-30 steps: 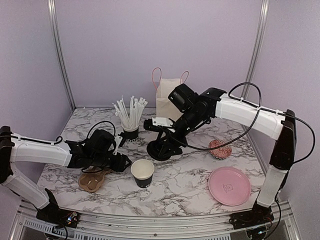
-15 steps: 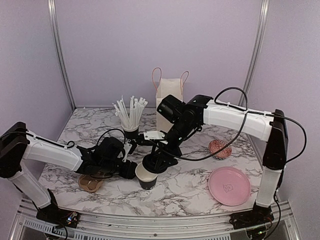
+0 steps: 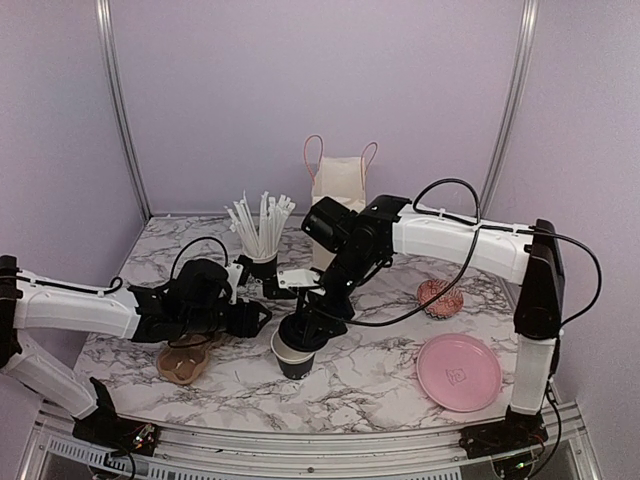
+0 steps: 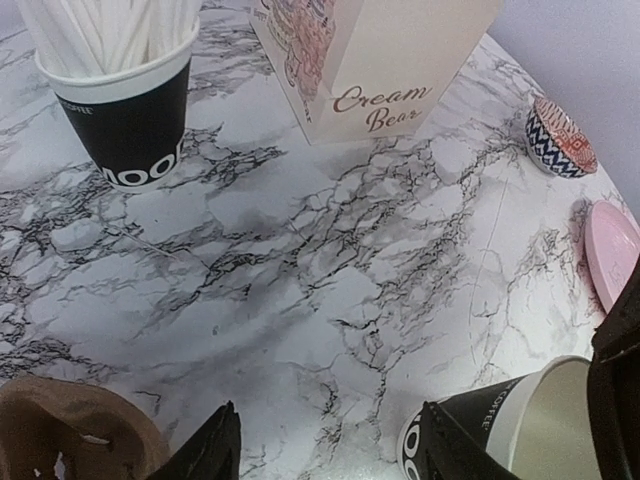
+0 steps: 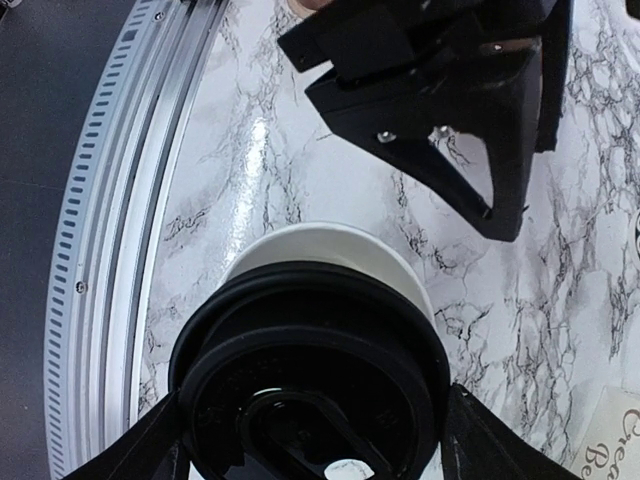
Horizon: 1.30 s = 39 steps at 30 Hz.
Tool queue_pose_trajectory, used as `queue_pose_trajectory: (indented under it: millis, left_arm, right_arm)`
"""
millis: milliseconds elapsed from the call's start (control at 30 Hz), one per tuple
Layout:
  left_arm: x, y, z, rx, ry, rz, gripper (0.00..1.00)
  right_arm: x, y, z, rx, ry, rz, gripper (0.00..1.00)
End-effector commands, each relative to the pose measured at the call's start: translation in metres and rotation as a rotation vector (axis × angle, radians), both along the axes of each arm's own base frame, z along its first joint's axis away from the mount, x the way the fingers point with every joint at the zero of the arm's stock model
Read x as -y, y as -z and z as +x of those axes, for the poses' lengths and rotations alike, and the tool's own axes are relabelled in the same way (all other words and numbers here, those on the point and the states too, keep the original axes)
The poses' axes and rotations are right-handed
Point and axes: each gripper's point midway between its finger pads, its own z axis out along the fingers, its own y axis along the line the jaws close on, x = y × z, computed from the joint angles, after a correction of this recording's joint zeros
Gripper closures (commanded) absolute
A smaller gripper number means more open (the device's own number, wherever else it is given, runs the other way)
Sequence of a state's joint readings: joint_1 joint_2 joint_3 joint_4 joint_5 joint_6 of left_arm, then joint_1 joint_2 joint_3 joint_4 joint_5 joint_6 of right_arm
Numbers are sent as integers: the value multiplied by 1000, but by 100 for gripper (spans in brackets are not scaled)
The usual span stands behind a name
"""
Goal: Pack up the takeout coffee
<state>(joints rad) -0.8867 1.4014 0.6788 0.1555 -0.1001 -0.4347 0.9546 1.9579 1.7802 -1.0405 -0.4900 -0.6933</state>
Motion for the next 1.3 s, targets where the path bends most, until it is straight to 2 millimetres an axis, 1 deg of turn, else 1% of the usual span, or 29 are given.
queue_pose_trajectory:
  millis: [0, 267, 733, 967, 1100, 1267]
  left_arm:
    - [-27, 2, 3, 11, -71, 42, 39]
    - [-39, 0, 5, 22, -95, 47, 39]
    - [-44, 4, 5, 22, -97, 50, 38]
    - [-44, 4, 5, 21, -97, 51, 38]
    - [-44, 1, 5, 26, -93, 52, 38]
    - [-43, 0, 6, 25, -90, 55, 38]
  right_arm:
    - [-11, -6, -2, 22, -28, 19, 29]
    - [-16, 0, 1, 13, -29, 14, 29]
    - [-25, 9, -10, -16, -54, 3, 29]
    - [-26, 14, -8, -17, -45, -10, 29]
    - [-26, 15, -8, -11, -44, -18, 24]
    - [-27, 11, -10, -5, -47, -8, 19]
